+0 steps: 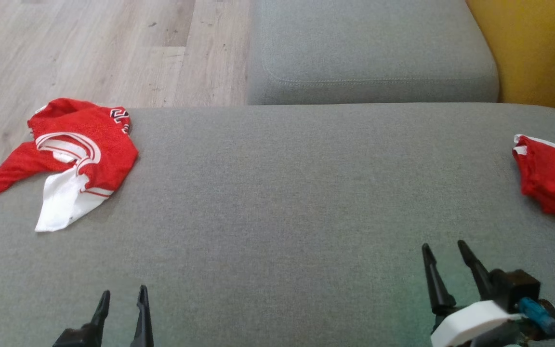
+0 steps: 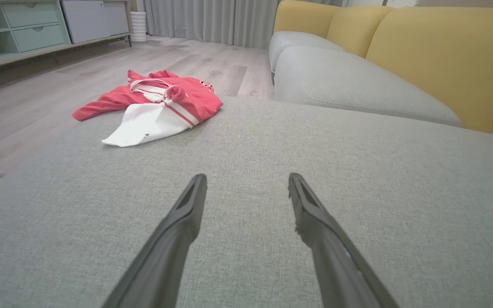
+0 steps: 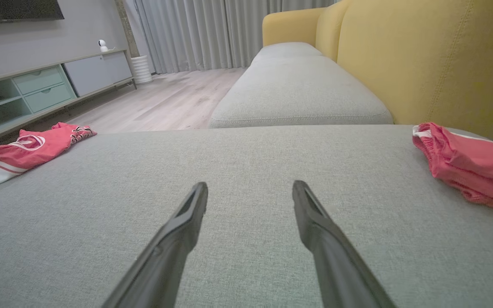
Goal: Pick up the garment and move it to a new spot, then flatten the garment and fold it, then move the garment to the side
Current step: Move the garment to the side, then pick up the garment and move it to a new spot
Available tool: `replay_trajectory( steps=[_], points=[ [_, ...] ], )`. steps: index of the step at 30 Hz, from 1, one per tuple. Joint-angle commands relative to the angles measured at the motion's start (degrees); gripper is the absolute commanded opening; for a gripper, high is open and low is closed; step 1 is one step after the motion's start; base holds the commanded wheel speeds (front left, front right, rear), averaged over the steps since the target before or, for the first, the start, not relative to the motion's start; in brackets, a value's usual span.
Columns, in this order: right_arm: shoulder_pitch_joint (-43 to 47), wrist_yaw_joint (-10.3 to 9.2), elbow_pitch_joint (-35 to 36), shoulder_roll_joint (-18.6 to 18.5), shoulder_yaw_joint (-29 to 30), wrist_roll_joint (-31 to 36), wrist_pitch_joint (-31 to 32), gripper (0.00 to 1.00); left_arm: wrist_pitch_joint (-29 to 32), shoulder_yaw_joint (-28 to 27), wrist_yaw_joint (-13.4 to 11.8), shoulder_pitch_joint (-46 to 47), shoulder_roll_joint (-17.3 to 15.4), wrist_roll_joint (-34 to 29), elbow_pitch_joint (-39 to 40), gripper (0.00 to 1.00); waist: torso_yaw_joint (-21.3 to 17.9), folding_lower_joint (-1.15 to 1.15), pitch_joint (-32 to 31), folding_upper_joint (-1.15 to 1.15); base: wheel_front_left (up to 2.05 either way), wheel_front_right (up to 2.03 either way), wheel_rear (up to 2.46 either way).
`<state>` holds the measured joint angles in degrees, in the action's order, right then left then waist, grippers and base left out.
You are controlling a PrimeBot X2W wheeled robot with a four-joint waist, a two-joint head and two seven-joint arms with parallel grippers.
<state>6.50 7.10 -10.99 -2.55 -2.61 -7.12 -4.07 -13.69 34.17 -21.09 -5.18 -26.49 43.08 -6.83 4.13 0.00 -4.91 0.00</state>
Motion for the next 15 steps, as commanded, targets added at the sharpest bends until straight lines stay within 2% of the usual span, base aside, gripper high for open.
replay_trajectory(
  steps=[1,15],
  points=[
    [-2.2,0.39,1.6,-0.3,-1.6,-0.3,-0.7,1.0,-0.4,-1.8,0.2,2.6,-0.6,0.4,1.1,1.0,-0.1,0.0,-0.1,0.0,0.0,0.0,0.0],
    [-2.3,0.39,0.3,-0.3,-2.0,-0.3,-1.2,1.0,-0.3,-1.3,1.3,4.0,-0.2,0.8,-0.9,1.0,0.1,0.0,-0.1,0.0,0.0,0.0,0.0]
  ],
)
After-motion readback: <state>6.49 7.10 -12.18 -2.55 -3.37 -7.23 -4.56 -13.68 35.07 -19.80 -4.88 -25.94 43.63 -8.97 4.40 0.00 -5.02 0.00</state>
